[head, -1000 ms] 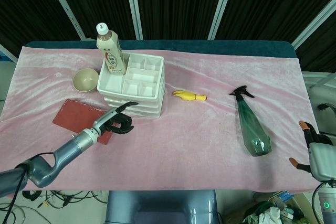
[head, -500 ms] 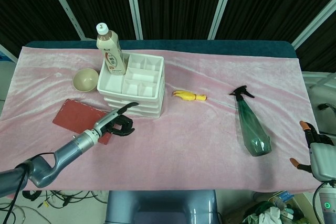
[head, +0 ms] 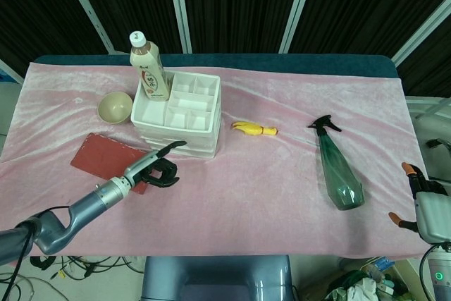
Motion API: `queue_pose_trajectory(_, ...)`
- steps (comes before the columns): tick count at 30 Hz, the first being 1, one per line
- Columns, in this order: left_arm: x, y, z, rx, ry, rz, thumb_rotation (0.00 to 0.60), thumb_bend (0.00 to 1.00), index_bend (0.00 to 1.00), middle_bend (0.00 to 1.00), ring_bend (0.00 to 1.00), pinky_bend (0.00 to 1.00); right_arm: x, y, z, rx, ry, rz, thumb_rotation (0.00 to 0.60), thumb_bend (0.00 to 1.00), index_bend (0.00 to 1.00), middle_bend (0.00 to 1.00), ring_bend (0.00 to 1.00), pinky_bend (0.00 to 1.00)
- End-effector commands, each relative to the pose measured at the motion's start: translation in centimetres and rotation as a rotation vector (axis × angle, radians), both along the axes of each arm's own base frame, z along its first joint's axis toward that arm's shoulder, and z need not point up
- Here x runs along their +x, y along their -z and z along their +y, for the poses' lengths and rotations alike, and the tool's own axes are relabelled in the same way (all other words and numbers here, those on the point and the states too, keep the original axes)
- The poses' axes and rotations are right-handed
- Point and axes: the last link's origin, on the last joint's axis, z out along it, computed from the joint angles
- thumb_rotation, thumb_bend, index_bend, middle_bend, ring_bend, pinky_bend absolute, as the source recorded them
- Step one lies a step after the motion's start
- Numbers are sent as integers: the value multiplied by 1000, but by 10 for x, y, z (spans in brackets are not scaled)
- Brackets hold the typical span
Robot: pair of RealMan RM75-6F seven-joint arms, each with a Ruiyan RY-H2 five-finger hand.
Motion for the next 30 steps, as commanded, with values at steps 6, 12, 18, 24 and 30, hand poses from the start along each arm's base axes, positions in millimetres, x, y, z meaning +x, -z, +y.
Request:
queue_pose_trajectory(6, -1, -2, -4, -1, 18, 0, 600, 374, 84, 745, 731, 763, 0, 1, 0, 3, 5, 1, 600, 0, 86, 104, 282, 227)
queue_pose_trajectory(12, -1, -4, -6, -3, 30, 3, 600, 374, 88, 745, 731, 763, -1, 2, 0, 15, 15, 2, 600, 0, 86, 104, 282, 227)
queue_pose_trajectory(18, 0, -2, -8, -11, 45, 11, 600, 375, 98, 745, 731, 763, -1, 1, 0, 17, 22, 1, 600, 0, 86, 104, 282, 227)
queue_pose_trajectory(24, -2, 0, -12, -24, 57, 28, 600, 374, 98, 745, 731, 763, -1, 1, 0, 19, 24, 0, 600, 0, 87, 104, 282, 227)
queue_pose_trajectory(30, -2, -1, -14, -21, 69, 21, 600, 374, 98, 745, 731, 763, -1, 1, 0, 21, 24, 0, 600, 0, 87, 104, 282, 227)
